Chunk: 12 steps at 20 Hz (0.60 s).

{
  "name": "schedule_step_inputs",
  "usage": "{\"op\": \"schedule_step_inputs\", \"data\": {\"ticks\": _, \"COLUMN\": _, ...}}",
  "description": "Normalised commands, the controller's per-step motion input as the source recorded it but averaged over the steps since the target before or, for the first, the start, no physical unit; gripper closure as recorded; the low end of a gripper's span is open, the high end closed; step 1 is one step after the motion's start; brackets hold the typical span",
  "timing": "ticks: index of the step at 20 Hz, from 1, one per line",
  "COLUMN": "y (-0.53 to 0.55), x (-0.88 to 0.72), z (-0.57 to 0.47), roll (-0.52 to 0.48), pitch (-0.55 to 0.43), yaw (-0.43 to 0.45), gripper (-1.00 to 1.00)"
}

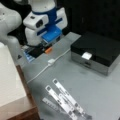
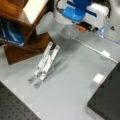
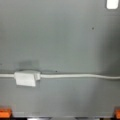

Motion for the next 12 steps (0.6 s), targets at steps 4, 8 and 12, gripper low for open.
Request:
{"op": "schedule_step_inputs", "data": {"ticks": 4, "y": -0.06, "x": 0.03, "z": -0.02, "roll": -0.047, "pitch": 0.093, "yaw": 0.22, "gripper": -1.0}}
{"op": "schedule_step_inputs", "data": {"ticks": 8, "y": -0.21, "x": 0.06, "z": 0.0, "roll": -0.117, "pitch": 0.14, "yaw": 0.213, "gripper": -1.0}}
{"op": "schedule_step_inputs", "data": {"ticks": 12, "y": -0.35, "x": 0.08, "z": 0.09, "roll": -0.318, "pitch": 0.255, "yaw": 0.203, "gripper": -1.0}}
